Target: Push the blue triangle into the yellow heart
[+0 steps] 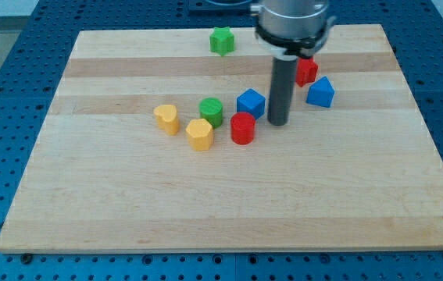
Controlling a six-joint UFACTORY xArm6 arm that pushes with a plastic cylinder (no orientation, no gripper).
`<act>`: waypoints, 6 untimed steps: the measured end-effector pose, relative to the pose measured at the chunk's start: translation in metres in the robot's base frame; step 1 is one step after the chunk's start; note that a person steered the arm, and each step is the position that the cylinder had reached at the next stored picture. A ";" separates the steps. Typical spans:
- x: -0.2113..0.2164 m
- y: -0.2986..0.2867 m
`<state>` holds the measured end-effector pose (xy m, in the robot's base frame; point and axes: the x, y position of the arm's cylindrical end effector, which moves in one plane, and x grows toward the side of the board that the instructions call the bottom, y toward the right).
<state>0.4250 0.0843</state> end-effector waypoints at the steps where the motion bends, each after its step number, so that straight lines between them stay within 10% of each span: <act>1: -0.003 0.040; 6: -0.059 0.087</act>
<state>0.3659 0.1716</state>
